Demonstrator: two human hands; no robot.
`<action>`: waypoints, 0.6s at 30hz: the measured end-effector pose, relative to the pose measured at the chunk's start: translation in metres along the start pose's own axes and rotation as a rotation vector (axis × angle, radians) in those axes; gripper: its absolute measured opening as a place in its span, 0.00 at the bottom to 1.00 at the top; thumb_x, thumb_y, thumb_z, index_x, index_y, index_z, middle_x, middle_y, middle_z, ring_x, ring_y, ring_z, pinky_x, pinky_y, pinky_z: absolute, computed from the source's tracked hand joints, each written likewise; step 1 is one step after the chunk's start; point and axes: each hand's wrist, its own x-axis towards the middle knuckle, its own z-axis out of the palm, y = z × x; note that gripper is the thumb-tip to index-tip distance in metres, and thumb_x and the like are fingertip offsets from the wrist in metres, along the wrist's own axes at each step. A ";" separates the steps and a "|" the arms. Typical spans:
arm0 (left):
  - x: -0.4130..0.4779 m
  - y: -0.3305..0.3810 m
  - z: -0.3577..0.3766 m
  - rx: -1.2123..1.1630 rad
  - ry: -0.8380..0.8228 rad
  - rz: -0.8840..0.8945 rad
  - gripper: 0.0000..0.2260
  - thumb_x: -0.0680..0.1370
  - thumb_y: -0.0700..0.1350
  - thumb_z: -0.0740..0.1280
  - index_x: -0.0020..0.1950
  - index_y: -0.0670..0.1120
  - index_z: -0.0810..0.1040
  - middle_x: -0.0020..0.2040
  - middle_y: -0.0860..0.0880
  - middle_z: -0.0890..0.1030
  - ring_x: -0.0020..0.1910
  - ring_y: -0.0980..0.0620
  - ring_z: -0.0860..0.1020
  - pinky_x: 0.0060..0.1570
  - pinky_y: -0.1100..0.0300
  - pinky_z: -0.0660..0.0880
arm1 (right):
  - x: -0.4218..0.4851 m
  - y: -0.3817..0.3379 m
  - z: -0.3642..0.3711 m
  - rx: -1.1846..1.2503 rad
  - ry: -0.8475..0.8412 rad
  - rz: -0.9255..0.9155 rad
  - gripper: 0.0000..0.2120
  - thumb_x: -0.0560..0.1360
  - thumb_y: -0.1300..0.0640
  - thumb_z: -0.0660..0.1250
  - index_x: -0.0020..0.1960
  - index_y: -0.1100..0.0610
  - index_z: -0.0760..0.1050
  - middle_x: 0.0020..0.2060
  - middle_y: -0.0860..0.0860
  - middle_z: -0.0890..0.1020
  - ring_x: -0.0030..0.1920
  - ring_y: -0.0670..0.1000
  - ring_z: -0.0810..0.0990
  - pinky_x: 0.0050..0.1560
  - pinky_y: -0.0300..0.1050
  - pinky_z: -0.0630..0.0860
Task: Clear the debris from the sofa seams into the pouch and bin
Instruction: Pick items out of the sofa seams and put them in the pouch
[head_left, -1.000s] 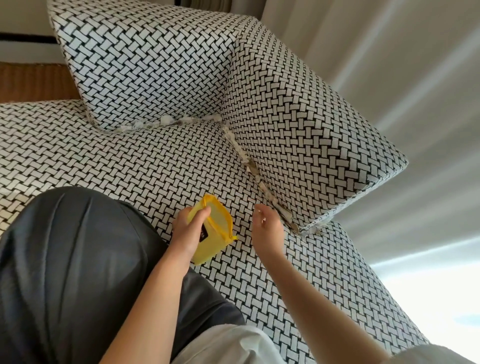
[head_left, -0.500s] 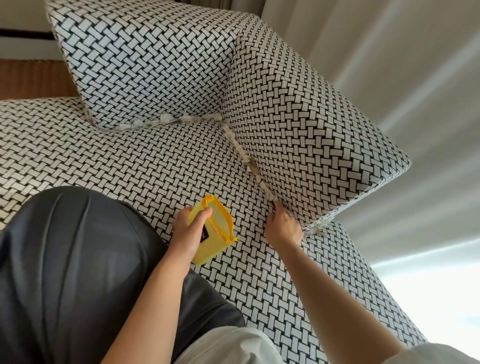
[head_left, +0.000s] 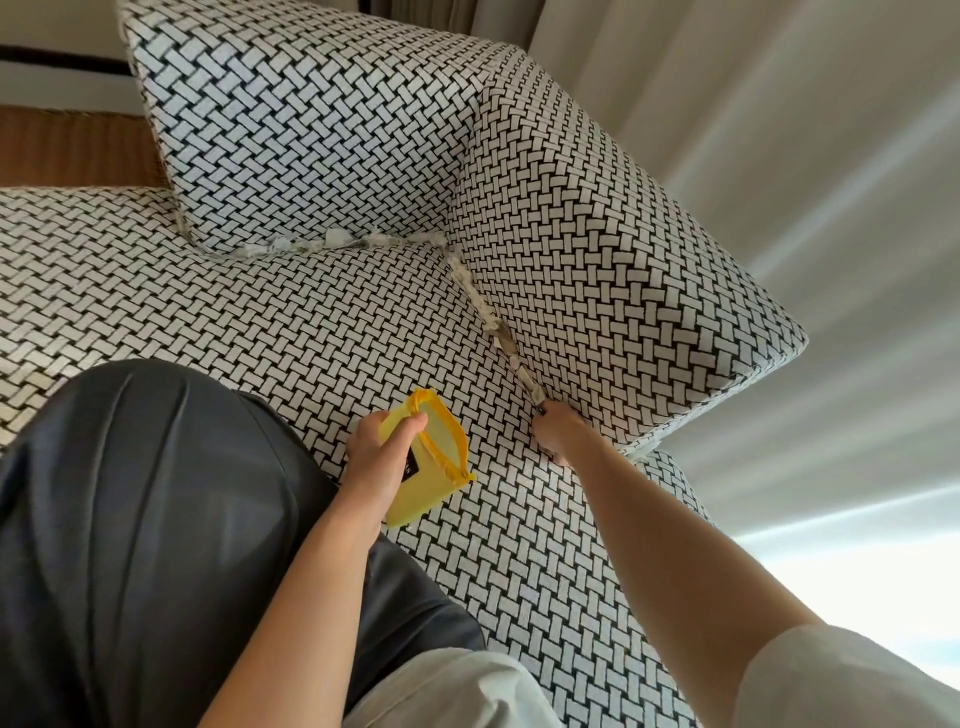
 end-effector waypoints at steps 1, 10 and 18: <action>0.001 -0.001 0.000 0.005 0.001 0.003 0.30 0.70 0.62 0.64 0.68 0.51 0.65 0.66 0.43 0.67 0.61 0.44 0.70 0.60 0.41 0.70 | 0.000 -0.001 -0.001 0.013 -0.008 0.010 0.20 0.79 0.66 0.53 0.71 0.60 0.60 0.50 0.58 0.76 0.41 0.51 0.77 0.38 0.41 0.76; 0.000 -0.002 -0.002 -0.002 -0.016 0.001 0.28 0.73 0.60 0.64 0.68 0.48 0.65 0.66 0.41 0.67 0.61 0.43 0.70 0.55 0.46 0.72 | 0.007 0.006 0.016 0.182 0.226 0.021 0.10 0.79 0.61 0.56 0.57 0.60 0.74 0.36 0.53 0.76 0.28 0.46 0.70 0.23 0.36 0.65; 0.002 -0.002 0.001 0.026 0.008 0.003 0.27 0.74 0.58 0.64 0.70 0.49 0.63 0.68 0.44 0.63 0.60 0.46 0.69 0.48 0.51 0.69 | 0.014 0.003 0.025 0.177 0.399 0.037 0.07 0.77 0.60 0.61 0.50 0.60 0.77 0.39 0.55 0.81 0.38 0.53 0.79 0.35 0.44 0.76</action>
